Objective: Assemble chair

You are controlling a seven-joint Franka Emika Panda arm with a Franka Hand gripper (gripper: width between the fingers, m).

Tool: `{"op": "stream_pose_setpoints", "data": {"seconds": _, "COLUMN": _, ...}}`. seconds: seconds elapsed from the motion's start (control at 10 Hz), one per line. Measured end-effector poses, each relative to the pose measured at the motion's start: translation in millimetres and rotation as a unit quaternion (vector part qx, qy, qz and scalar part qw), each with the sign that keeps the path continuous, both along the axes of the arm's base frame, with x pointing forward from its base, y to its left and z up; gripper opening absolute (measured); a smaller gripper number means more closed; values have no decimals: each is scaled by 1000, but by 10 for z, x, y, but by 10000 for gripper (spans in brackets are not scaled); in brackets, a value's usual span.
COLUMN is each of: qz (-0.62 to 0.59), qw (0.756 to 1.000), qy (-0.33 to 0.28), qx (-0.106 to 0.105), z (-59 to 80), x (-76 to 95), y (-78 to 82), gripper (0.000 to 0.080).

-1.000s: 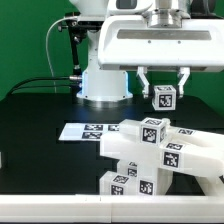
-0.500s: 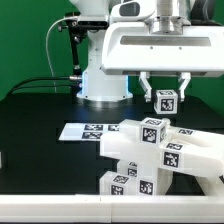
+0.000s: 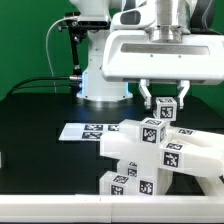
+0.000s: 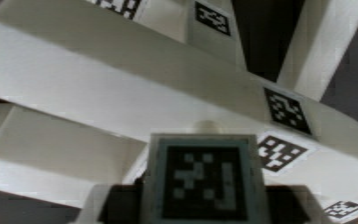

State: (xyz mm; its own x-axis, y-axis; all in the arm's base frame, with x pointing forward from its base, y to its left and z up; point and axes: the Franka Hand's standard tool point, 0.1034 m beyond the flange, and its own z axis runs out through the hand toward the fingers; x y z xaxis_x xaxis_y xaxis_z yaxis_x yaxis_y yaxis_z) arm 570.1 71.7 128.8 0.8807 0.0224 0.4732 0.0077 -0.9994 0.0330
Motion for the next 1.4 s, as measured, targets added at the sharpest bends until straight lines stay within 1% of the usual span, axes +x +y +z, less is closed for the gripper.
{"op": "stream_pose_setpoints", "data": {"seconds": 0.3, "qz": 2, "qw": 1000, "qy": -3, "qx": -1, "z": -3, "x": 8, "y": 8, "gripper": 284}}
{"op": "stream_pose_setpoints", "data": {"seconds": 0.9, "qz": 16, "qw": 1000, "qy": -10, "qx": -11, "z": -9, "x": 38, "y": -24, "gripper": 284}}
{"op": "stream_pose_setpoints", "data": {"seconds": 1.1, "qz": 19, "qw": 1000, "qy": -8, "qx": -14, "z": -52, "x": 30, "y": -15, "gripper": 284}}
{"op": "stream_pose_setpoints", "data": {"seconds": 1.4, "qz": 20, "qw": 1000, "qy": -6, "qx": -15, "z": -71, "x": 24, "y": -15, "gripper": 284}}
